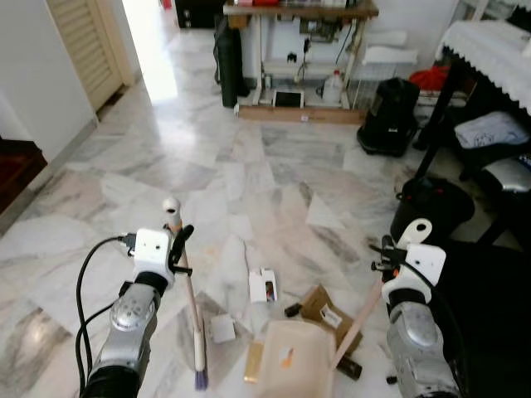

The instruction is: Sweep floor

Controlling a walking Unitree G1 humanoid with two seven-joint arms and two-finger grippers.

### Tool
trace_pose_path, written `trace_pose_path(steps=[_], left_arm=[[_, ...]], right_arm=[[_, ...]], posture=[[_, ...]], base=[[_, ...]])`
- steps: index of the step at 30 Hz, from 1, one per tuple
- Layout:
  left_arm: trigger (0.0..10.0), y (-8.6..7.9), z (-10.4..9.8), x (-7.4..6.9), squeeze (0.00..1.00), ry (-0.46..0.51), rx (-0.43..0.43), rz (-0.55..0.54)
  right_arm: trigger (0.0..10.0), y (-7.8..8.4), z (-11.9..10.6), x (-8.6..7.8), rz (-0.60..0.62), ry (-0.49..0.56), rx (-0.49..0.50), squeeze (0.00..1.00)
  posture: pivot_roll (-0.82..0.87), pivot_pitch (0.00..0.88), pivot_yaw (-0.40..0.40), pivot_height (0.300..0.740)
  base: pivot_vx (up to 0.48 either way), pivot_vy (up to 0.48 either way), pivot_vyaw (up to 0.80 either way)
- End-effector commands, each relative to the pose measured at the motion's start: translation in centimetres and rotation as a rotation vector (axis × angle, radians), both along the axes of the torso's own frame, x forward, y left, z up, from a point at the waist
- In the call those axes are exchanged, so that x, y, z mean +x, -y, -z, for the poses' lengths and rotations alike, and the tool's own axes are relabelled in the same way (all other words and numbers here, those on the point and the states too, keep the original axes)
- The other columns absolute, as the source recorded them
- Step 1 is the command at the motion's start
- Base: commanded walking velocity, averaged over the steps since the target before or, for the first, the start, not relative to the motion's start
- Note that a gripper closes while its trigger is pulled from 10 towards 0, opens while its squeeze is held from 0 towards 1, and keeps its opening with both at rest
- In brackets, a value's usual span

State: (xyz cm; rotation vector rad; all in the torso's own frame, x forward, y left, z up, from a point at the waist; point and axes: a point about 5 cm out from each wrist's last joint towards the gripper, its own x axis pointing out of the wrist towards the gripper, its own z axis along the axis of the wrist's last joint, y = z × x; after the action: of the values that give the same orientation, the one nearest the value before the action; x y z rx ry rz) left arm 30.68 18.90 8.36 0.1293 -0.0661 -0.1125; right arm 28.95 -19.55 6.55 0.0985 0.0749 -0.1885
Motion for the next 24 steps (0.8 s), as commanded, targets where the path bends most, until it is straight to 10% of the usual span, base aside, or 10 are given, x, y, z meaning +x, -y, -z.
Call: trace_pose_path(steps=[1,14,24], left_arm=[[10.0,0.3,-1.2,0.3,0.00,0.052,-0.001,0.014],[10.0,0.6,-0.8,0.1,0.00,0.040,-0.008,0.028],[10.0,0.4,-1.1,0.2,0.00,0.046,-0.006,0.022]], right_arm=[[10.0,-0.4,-1.8,0.7,-0.016,0.067,0.033,0.00],[10.0,1.9,2.0,0.1,0.135,-0.253,-0.122,0.00],[10.0,2.5,4.2,-0.1,0.205,-0.393,-0.056,0.00]], posture=[[0.02,0.000,-0.012,0.740],[0.02,0.000,-0.014,0.740],[0.02,0.000,-0.013,0.740]], base=[[0.000,0.000,0.00],[0.000,0.000,0.00],[0.000,0.000,0.00]])
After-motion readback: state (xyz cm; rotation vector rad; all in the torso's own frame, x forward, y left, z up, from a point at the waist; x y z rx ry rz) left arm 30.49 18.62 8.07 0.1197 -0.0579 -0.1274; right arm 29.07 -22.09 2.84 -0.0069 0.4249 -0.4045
